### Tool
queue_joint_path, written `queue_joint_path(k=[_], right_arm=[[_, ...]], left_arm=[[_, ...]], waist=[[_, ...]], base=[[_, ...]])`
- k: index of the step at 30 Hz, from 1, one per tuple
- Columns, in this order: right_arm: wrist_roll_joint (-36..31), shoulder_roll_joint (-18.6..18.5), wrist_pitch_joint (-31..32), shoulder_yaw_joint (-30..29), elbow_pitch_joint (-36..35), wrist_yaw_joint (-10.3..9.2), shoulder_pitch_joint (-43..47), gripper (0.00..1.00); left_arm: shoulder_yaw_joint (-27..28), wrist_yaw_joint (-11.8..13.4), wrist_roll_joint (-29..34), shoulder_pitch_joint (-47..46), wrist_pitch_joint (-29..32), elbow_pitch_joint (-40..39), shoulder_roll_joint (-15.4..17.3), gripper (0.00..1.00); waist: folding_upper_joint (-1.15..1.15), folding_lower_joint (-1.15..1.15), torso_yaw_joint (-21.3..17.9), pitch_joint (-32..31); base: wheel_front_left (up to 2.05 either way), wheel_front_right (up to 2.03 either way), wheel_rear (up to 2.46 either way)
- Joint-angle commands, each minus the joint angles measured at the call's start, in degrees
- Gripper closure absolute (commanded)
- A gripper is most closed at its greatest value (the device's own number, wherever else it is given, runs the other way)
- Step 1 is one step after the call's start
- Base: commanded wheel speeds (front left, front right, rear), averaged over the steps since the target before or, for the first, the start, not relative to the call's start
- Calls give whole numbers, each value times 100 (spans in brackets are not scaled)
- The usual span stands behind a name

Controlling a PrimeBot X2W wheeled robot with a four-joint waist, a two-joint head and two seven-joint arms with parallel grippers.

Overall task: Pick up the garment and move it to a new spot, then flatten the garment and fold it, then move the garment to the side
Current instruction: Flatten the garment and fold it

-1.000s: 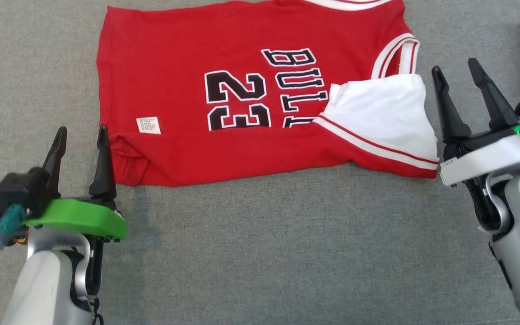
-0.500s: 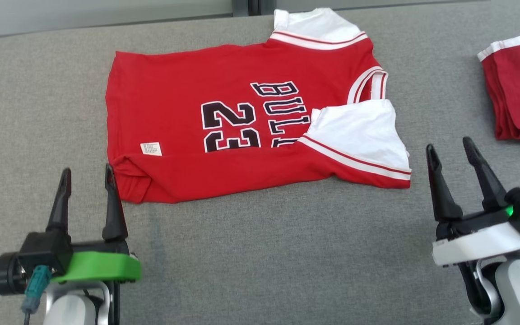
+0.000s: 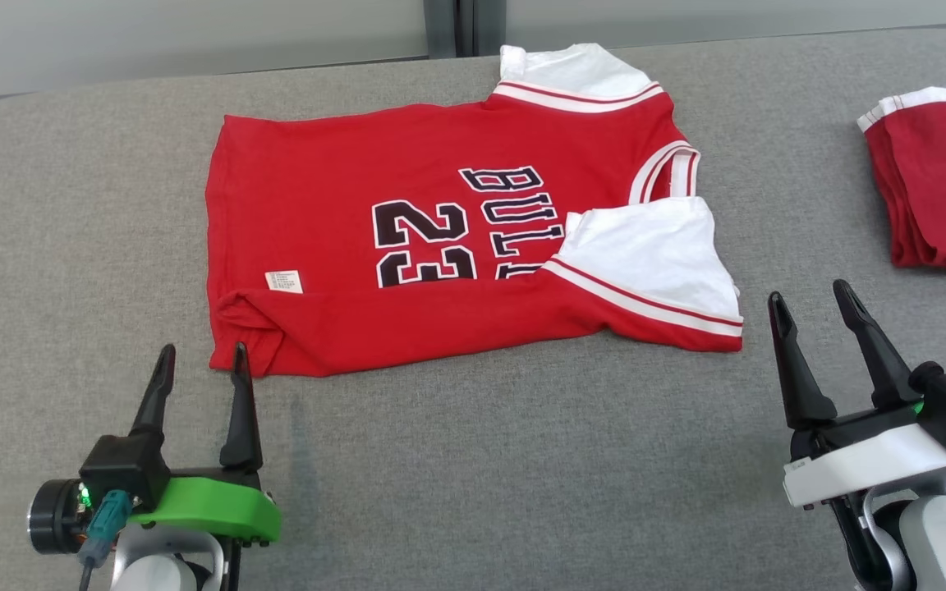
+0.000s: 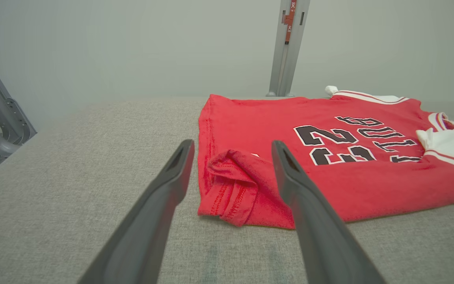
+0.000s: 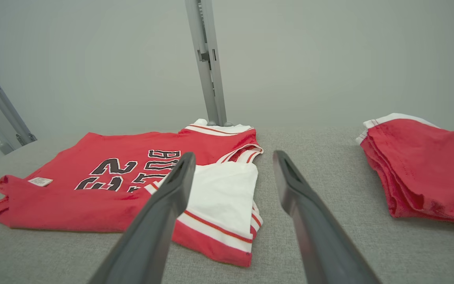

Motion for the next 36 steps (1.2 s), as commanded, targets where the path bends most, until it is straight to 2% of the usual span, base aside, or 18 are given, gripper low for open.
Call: queue_joint_path(k=[1,8,21,22,23,24,28,31,36], right_arm=[[24,-21,35,15,76,-7,39,0],[102,-85,91,229,860,-7,-362,0],[343,-40,-91,544,2287,-7,-1392,0],[375,-43,-106,564,2344,-7,-1435,0],[432,-41,-107,603,2420,-8,-1480,62],[473,-41,-101,631,2475,-8,-1509,100],[602,-71,-131,725,2607,-8,-1588,100],[707,-98,-185,723,2515,-8,-1520,100],[794,-198,-217,666,2239,-8,-1193,100]], left_arm=[[-44,-54,-3,-86,73,104,13,0],[-231,-257,-79,-581,287,982,-48,0],[-14,-390,-473,-1581,334,2569,-117,0],[-6,-423,-519,-1608,355,2624,-134,20],[1,-465,-575,-1625,356,2682,-150,77],[9,-500,-628,-1628,358,2727,-164,100],[-8,-630,-723,-1606,337,2812,-150,100],[30,-620,-798,-1453,271,2687,-174,100],[24,-649,-863,-1189,493,2355,-55,100]], waist=[[0,0,8,65],[0,0,45,444],[0,0,107,905],[0,0,108,916],[0,0,110,925],[0,0,111,928],[0,0,109,913],[0,0,114,842],[0,0,173,649]], base=[[0,0,0],[0,0,0],[0,0,0],[0,0,0],[0,0,0],[0,0,0],[0,0,0],[0,0,0],[0,0,0]])
